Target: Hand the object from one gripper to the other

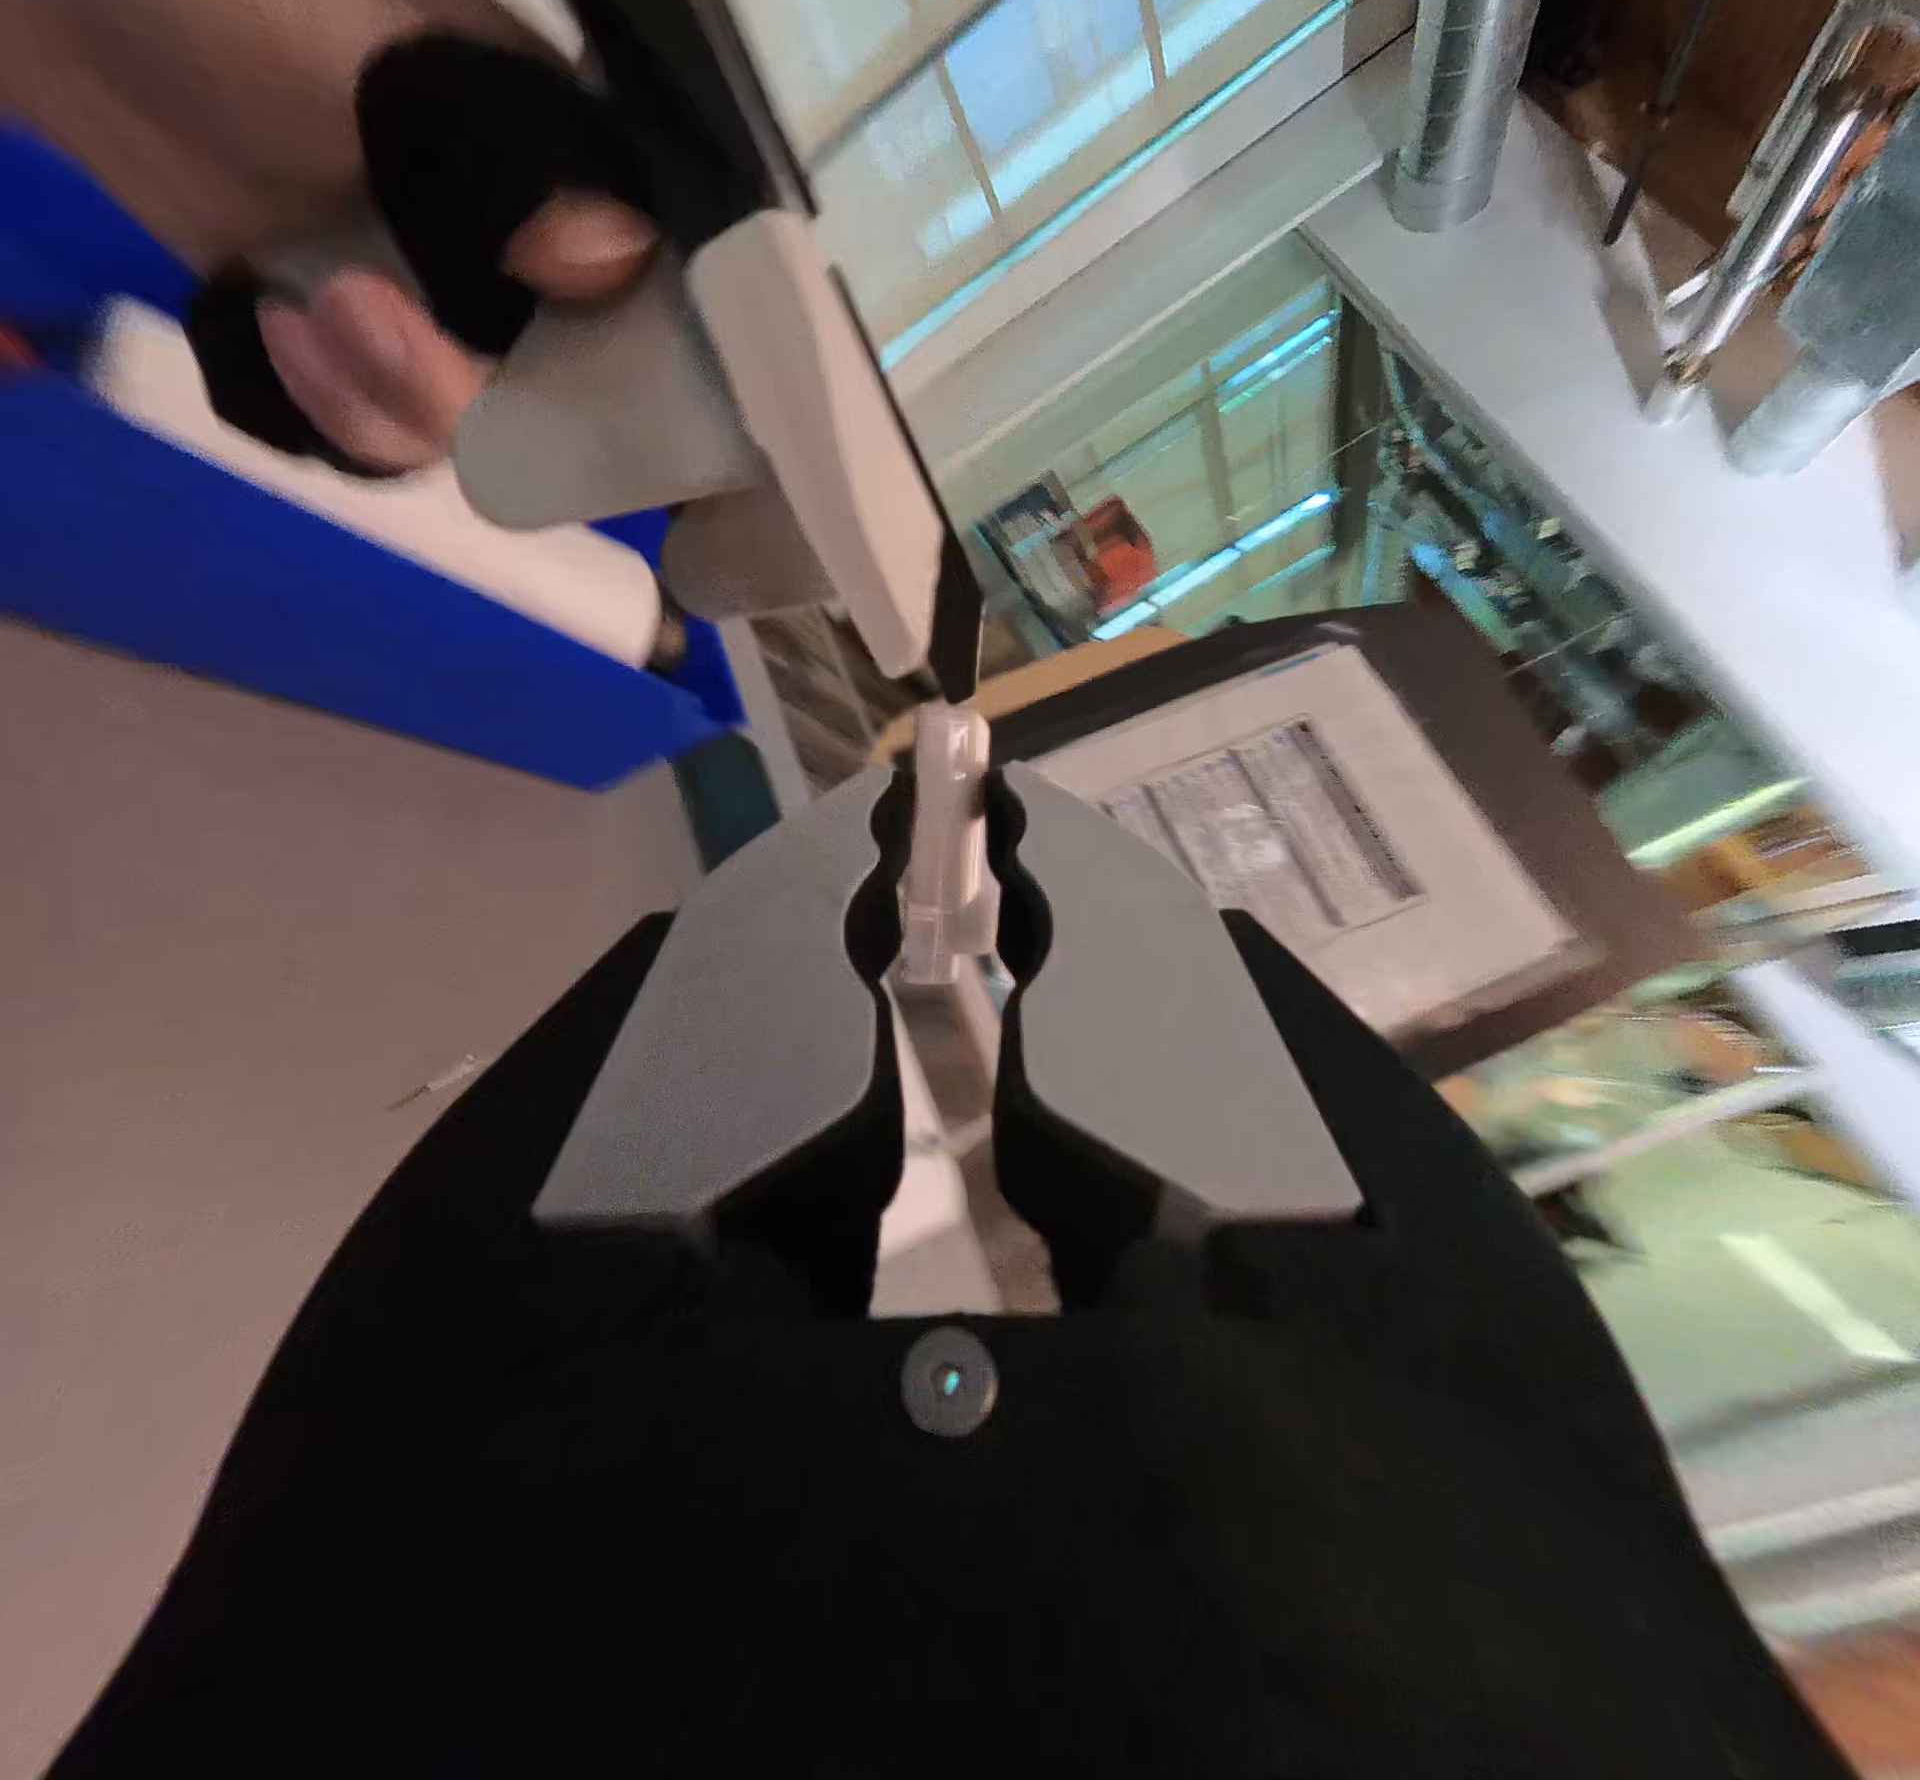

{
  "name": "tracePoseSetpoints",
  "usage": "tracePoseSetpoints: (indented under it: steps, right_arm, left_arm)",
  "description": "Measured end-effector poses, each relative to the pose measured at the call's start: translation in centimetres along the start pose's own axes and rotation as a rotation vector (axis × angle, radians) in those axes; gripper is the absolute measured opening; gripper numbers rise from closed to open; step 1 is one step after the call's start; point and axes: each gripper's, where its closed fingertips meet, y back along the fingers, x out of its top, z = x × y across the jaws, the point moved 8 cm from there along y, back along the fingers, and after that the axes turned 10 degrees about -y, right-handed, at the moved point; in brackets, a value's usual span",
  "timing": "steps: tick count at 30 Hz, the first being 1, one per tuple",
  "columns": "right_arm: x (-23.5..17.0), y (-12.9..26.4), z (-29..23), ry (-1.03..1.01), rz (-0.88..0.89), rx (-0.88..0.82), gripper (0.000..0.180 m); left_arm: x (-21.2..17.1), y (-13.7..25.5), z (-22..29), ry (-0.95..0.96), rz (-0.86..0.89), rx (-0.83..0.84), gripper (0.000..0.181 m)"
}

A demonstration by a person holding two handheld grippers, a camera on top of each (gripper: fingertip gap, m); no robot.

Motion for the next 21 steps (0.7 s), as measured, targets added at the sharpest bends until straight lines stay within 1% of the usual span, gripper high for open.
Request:
tracePoseSetpoints:
  steps: [3,6,7,9,12,15,19,21]
  right_arm:
    - [0.1,0.5,1.3,-0.353,0.133,0.142,0.014]
    - [0.3,1.1,2.7,-0.761,0.331,0.34,0.014]
    - [0.2,1.1,3.0,-0.87,0.376,0.401,0.014]
    - [-0.1,1.0,3.1,-1.001,0.434,0.492,0.014]
    - [-0.4,0.6,2.8,-1.085,0.471,0.55,0.014]
    - [-0.3,0.1,1.9,-1.088,0.464,0.58,0.014]
    - [0.0,0.0,1.5,-1.075,0.472,0.588,0.014]
    - [-0.1,0.0,1.6,-1.071,0.47,0.576,0.014]
  left_arm:
    - [0.3,0.5,0.1,-0.035,0.039,-0.045,0.044]
    - [0.2,0.4,0.4,-0.046,0.042,-0.102,0.043]
    - [0.2,0.2,0.5,-0.041,0.049,-0.122,0.042]
    - [0.2,0.0,0.9,-0.012,0.074,-0.176,0.041]
    - [0.2,-0.3,1.2,0.041,0.112,-0.23,0.039]
    - [0.0,-0.6,1.1,0.048,0.12,-0.222,0.04]
    - [-0.4,-1.0,1.3,0.035,0.089,-0.228,0.041]
    - [-0.4,-1.1,1.5,0.034,0.093,-0.244,0.035]
